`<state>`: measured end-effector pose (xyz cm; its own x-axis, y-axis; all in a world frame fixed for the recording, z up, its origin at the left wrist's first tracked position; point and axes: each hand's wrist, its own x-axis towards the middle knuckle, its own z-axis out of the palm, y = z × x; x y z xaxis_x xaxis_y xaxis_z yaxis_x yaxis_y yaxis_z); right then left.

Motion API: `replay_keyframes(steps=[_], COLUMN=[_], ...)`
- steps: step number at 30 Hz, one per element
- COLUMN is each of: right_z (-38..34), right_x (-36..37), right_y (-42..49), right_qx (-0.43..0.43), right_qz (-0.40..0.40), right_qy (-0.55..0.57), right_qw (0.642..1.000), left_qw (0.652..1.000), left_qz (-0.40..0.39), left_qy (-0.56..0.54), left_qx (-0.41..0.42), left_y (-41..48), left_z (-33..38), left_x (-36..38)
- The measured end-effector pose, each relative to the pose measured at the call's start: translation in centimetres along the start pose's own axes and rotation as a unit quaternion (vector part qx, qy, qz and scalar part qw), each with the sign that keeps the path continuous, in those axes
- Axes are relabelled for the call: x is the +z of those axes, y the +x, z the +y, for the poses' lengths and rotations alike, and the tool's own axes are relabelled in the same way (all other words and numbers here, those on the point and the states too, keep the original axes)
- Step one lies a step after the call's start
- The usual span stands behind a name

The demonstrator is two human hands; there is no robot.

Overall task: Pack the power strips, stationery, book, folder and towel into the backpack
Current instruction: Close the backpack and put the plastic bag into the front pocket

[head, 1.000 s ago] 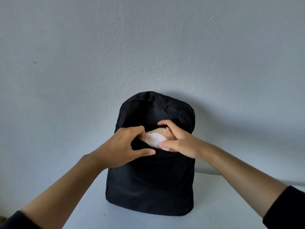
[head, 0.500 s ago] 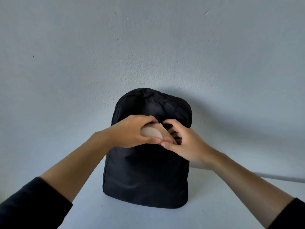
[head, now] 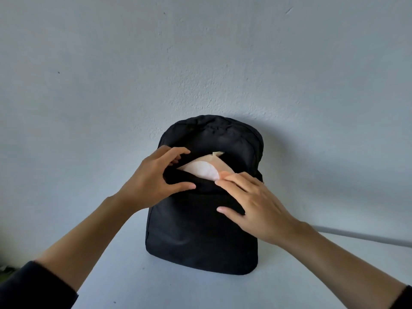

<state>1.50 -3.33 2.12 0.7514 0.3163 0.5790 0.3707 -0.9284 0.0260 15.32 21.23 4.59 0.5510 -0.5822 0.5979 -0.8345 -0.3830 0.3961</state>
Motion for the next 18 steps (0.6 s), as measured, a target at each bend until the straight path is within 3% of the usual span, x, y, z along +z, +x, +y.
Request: replay_keyframes(steps=[2,4,7,11,13,15,17,18], right_z=[0.4,0.7,0.5,-1.9,-3.2,-4.1,-4.6,-4.7], right_x=[0.5,0.8,1.2,1.3,1.3,1.5,2.2,2.9], right_y=[0.1,0.2,1.4,4.8,6.8,8.8,10.1,10.4], right_qx=[0.013,0.020,0.008,-0.037,-0.047,-0.010,0.014,0.009], right_qz=[-0.014,-0.003,0.065,0.113,0.059,-0.061,-0.162,-0.176], right_qy=[0.012,0.024,0.017,0.007,-0.018,-0.043,-0.076,-0.088], right_qw=[1.000,1.000,0.998,0.993,0.997,0.997,0.984,0.980], left_qw=[0.995,0.982,0.950,0.940,0.924,0.894,0.875,0.871], left_qz=[0.092,0.142,0.075,0.059,0.083,0.087,0.095,0.102], left_qy=[0.030,0.033,-0.116,-0.164,-0.174,-0.247,-0.301,-0.321], left_qx=[-0.031,-0.117,-0.279,-0.294,-0.331,-0.365,-0.367,-0.359], left_y=[-1.8,-3.3,-5.1,-7.9,-8.9,-9.9,-10.8,-11.0], left_z=[-1.1,-2.3,-3.5,-3.6,-3.5,-3.4,-3.1,-2.7], left_x=[-0.2,-0.1,1.2,3.8,4.6,5.4,6.5,6.9])
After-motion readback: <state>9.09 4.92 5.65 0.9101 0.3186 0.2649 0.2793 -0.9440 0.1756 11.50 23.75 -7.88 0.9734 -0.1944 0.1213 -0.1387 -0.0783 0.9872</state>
